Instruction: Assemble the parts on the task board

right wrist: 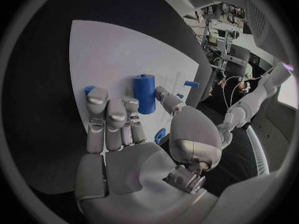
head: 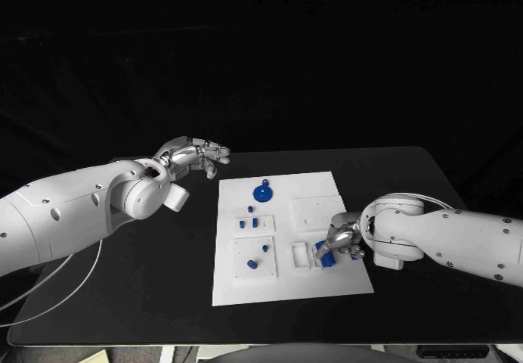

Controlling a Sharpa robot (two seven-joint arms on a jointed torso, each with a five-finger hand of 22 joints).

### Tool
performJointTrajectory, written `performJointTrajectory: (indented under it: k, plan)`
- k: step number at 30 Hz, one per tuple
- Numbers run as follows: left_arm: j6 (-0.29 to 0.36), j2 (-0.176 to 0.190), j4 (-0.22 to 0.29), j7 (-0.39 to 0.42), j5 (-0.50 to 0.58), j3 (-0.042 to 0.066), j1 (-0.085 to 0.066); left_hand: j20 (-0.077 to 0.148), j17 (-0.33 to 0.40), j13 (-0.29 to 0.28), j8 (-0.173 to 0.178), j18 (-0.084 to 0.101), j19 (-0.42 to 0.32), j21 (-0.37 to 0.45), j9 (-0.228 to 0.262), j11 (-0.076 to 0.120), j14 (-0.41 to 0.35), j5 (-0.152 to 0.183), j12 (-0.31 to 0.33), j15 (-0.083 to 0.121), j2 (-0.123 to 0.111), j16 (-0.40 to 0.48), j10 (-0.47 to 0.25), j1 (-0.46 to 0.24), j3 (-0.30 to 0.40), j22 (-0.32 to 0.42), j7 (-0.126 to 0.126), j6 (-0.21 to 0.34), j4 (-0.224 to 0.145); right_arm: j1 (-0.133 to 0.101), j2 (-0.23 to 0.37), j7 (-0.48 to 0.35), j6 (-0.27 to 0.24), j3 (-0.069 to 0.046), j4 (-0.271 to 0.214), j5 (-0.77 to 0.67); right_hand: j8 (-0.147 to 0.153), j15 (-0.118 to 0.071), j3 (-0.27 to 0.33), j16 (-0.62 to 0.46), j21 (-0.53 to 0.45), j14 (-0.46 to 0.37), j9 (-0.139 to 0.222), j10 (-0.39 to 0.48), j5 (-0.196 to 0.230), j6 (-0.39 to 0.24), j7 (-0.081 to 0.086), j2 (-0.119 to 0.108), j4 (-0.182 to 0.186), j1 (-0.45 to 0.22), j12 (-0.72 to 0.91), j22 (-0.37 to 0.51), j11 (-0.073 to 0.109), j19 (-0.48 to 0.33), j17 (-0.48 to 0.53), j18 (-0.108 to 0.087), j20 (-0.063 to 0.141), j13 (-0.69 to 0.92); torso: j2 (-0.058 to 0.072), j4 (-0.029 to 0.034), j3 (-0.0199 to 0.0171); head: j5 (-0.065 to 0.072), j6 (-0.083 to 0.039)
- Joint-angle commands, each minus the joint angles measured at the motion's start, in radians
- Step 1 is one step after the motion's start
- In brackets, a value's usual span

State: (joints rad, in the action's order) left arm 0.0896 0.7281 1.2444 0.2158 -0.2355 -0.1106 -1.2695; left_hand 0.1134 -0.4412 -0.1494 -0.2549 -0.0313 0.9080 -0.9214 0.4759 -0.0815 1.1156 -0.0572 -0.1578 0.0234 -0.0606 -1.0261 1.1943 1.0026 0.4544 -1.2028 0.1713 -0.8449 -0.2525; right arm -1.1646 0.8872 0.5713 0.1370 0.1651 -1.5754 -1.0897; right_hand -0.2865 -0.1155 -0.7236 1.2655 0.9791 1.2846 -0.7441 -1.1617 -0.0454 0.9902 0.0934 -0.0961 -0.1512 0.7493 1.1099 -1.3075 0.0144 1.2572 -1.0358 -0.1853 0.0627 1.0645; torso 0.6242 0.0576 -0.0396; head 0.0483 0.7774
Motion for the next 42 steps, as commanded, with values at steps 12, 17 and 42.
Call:
performJointTrajectory:
  k: [12, 17, 42]
  plan:
    - [-0.018, -0.005, 0.001, 0.006, -0.001, 0.001, 0.0, 0.008, -0.002, -0.002, -0.005, -0.08, -0.001, 0.006, -0.001, -0.006, 0.002, 0.001, 0.0, 0.0, -0.002, 0.007, 0.002, -0.009, 0.0, -0.002, 0.004, 0.001, 0.008, -0.041, 0.041, -0.019, -0.064, -0.002, -0.076, 0.094, -0.012, -0.015, -0.019, -0.009, 0.015, 0.008, 0.114, -0.02, -0.003, 0.038, -0.01, 0.015, 0.003, -0.024, -0.003, -0.013, 0.013, 0.011, -0.009, -0.076, -0.012, 0.003, 0.0, -0.0017, -0.0024, -0.007, -0.001]
    - [-0.016, -0.007, 0.003, 0.004, -0.001, 0.001, 0.0, 0.008, -0.002, -0.002, -0.005, -0.08, -0.001, 0.006, -0.001, -0.006, 0.002, 0.001, 0.0, 0.0, -0.002, 0.007, 0.002, -0.01, 0.0, -0.002, 0.004, 0.001, 0.009, -0.05, 0.03, -0.014, -0.053, -0.002, -0.078, 0.107, -0.012, -0.018, -0.012, -0.01, 0.016, 0.009, 0.114, -0.023, -0.003, 0.042, -0.012, 0.011, -0.003, -0.03, -0.002, -0.012, 0.016, 0.012, -0.01, -0.076, -0.01, 0.005, 0.0, -0.0001, -0.0005, -0.007, 0.001]
    - [-0.02, -0.009, 0.031, -0.002, 0.001, 0.001, 0.0, 0.007, -0.003, -0.002, -0.005, -0.08, -0.001, 0.008, -0.002, -0.006, 0.001, 0.001, 0.0, 0.0, 0.0, 0.009, 0.001, -0.015, -0.001, -0.003, 0.005, 0.002, 0.016, -0.017, -0.055, 0.0, -0.024, 0.0, -0.02, 0.092, -0.008, -0.019, 0.001, -0.015, 0.015, 0.01, 0.116, -0.022, -0.003, 0.043, -0.013, 0.006, 0.0, -0.061, -0.005, -0.009, 0.017, 0.01, -0.012, -0.076, -0.006, 0.008, 0.001, -0.0013, -0.001, -0.02, 0.013]
